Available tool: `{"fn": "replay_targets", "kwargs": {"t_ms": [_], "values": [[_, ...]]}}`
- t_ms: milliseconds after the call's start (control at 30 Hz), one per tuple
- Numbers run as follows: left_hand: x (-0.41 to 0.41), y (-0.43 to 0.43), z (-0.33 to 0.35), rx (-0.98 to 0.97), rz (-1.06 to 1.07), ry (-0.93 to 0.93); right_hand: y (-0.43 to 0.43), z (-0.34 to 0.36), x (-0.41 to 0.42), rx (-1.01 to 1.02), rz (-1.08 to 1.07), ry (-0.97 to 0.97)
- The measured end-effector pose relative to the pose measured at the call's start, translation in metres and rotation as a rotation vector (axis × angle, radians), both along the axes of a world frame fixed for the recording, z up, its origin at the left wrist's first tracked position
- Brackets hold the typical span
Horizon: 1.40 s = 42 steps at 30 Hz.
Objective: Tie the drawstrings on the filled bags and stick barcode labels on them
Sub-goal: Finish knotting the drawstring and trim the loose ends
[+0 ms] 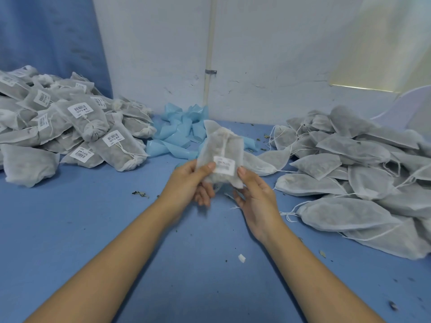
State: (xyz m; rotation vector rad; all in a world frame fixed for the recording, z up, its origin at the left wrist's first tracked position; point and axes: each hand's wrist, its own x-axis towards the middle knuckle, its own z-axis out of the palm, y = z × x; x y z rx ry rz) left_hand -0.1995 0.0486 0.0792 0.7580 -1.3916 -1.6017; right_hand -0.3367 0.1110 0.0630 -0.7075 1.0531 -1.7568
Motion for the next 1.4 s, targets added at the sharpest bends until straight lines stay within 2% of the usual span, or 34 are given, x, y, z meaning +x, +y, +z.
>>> {"fn": "replay_targets", "kwargs": {"t_ms": [67,133,200,367,533,667,800,933,1133,1400], "values": [[0.005,-0.011,0.009,0.067,0.07,0.28,0.0,-0.001,-0.002,0.028,-0.013,-0.015],[0.014,-0.02,0.018,0.144,0.041,0.564,0.0,-0.001,-0.003,0.04,-0.008,-0.035],[0.022,-0.024,0.019,0.193,0.029,0.627,-0.001,-0.002,-0.004,0.042,-0.008,-0.051],[0.019,-0.013,0.018,0.133,-0.061,0.377,-0.003,-0.003,-0.003,0.022,-0.115,-0.118],[-0.002,0.004,0.015,0.029,-0.091,0.098,-0.008,-0.004,-0.013,0.087,-0.406,-0.153],[-0.014,0.013,0.009,-0.001,-0.136,0.01,-0.009,-0.003,-0.019,0.133,-0.632,-0.17],[-0.016,0.015,0.005,-0.038,-0.147,-0.068,-0.009,0.0,-0.024,0.197,-0.736,-0.149],[-0.014,0.014,0.002,-0.02,-0.116,-0.072,-0.009,0.0,-0.026,0.19,-0.716,-0.129],[-0.013,0.013,-0.002,0.018,-0.072,-0.094,-0.003,0.002,-0.03,0.127,-0.627,-0.307],[-0.017,0.014,-0.003,0.146,-0.014,-0.016,0.001,0.004,-0.012,0.034,-0.424,-0.124]]}}
